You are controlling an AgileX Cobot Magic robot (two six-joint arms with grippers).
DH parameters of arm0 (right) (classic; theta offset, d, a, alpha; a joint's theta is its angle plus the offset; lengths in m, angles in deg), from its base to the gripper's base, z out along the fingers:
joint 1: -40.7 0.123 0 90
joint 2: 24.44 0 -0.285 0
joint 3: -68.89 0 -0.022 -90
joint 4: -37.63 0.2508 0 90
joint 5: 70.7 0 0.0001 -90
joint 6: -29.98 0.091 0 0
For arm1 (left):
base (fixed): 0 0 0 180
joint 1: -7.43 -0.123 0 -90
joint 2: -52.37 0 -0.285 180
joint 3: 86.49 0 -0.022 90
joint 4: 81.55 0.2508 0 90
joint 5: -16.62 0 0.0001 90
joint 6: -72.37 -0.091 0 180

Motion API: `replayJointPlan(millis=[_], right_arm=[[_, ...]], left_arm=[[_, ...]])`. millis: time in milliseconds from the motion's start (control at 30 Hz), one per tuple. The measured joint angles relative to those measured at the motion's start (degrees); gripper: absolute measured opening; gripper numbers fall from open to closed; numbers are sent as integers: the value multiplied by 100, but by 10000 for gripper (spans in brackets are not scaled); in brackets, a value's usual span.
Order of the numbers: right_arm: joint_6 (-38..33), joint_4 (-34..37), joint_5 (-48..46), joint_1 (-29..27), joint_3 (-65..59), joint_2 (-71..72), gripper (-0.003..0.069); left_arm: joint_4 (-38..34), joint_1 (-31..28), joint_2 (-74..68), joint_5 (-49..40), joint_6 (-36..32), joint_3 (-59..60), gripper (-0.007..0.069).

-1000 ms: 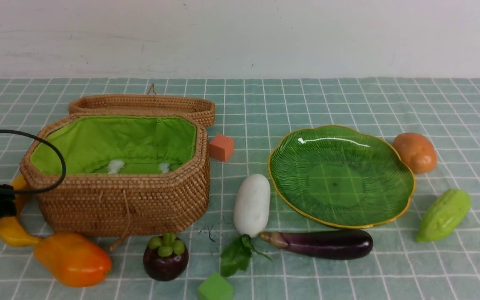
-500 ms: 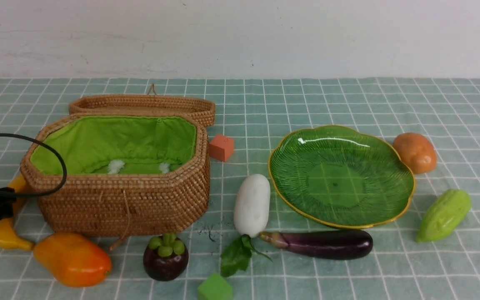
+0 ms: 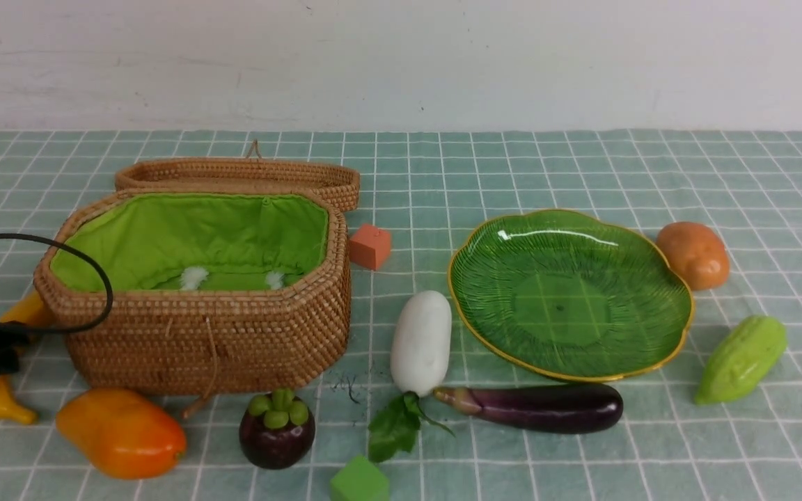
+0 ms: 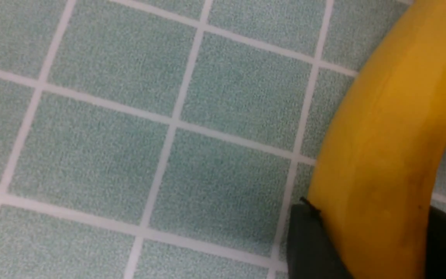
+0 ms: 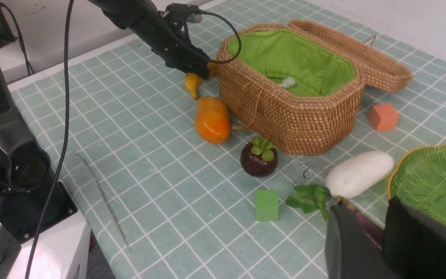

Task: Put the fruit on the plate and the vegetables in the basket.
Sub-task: Use the left arm to grab a banana and put it into the right plate

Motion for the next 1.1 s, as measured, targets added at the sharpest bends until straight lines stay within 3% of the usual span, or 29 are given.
replayJointPlan(millis=[133,367,667,800,833,1000,1033,1067,1100], right_arm=[[0,109,0,0,0,0,162],[0,253,0,0,0,0,162],[-11,253,5,0,0,0,162],[2,226,82,0,0,0,162],[70,135,168,0,0,0,162],[826,-643,439,0,0,0,162],[1153,-1091,479,0,0,0,162],[1242,-1209,489,0,0,0,162],[1539,-1628,516,0,0,0,162]], left_arm=[[-27,0,-53,6,44,-52,311],[-19,0,93,172,725,-29,311],[-19,0,1622,546,656,-33,311],[-19,0,2196,86,383,-297,311],[-14,42,2412,-471,272,-603,311],[138,844,2589,-1865,189,-1558,311],[358,1447,2558,-2104,221,-1809,311],[391,1532,2553,-2118,234,-1835,311],[704,2145,2468,-2144,373,-1994,311]])
